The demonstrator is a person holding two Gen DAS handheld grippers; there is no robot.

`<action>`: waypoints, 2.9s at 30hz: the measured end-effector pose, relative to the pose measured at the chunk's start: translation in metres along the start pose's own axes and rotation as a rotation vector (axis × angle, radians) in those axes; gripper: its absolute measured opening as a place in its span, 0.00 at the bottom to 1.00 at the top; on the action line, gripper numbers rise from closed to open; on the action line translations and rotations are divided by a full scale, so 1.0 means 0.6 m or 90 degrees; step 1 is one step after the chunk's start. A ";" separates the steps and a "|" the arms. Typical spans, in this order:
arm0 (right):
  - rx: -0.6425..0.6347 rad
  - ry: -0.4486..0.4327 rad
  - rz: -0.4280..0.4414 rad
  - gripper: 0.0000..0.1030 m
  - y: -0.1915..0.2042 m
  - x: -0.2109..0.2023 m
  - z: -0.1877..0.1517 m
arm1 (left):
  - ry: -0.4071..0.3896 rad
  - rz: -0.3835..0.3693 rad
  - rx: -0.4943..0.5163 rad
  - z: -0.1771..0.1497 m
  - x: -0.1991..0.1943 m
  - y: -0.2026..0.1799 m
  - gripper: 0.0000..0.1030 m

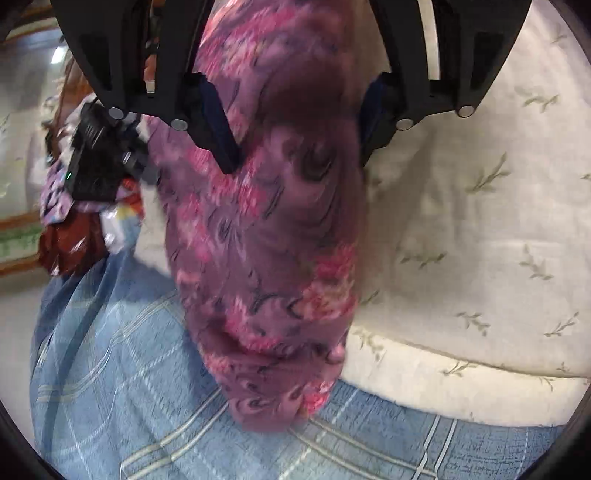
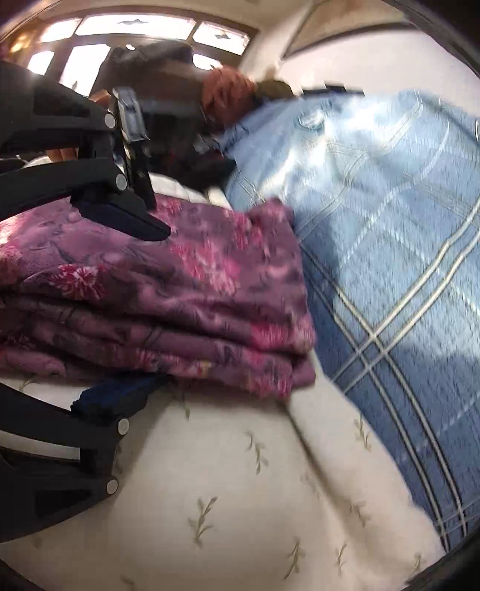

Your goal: Fold small clothes

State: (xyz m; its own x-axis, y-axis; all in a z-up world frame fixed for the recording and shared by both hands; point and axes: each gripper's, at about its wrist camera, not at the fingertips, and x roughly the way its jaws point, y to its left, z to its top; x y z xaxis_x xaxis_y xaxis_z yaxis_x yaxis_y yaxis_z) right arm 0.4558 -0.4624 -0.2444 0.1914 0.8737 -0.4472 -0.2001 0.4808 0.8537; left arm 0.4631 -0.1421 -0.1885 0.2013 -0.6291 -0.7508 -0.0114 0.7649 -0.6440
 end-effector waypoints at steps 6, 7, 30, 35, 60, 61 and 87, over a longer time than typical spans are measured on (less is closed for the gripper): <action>-0.093 -0.026 -0.112 0.27 0.049 0.002 -0.022 | -0.062 0.028 0.009 -0.032 -0.026 -0.024 0.24; -0.098 -0.036 -0.115 0.27 0.062 -0.002 -0.028 | -0.064 0.023 0.009 -0.041 -0.038 -0.029 0.23; -0.042 0.006 -0.090 0.39 0.184 -0.017 -0.286 | -0.082 0.027 0.010 -0.408 -0.345 0.109 0.28; -0.065 -0.107 -0.055 0.40 0.207 -0.078 -0.235 | -0.172 0.082 0.138 -0.394 -0.423 0.053 0.49; -0.199 -0.013 -0.090 0.38 0.215 -0.020 -0.286 | -0.088 0.242 0.194 -0.391 -0.327 0.005 0.46; -0.205 0.003 -0.116 0.38 0.207 -0.008 -0.300 | -0.080 0.246 0.189 -0.403 -0.320 0.011 0.46; -0.054 -0.001 -0.027 0.34 0.189 0.001 -0.352 | -0.093 0.029 0.009 -0.441 -0.373 0.070 0.24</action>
State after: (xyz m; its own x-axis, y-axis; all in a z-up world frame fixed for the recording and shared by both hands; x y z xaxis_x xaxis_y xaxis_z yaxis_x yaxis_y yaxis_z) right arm 0.2300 -0.3919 -0.2044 0.2036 0.8521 -0.4822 -0.2717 0.5224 0.8083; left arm 0.1581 -0.0056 -0.0865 0.3417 -0.5670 -0.7495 -0.0098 0.7953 -0.6061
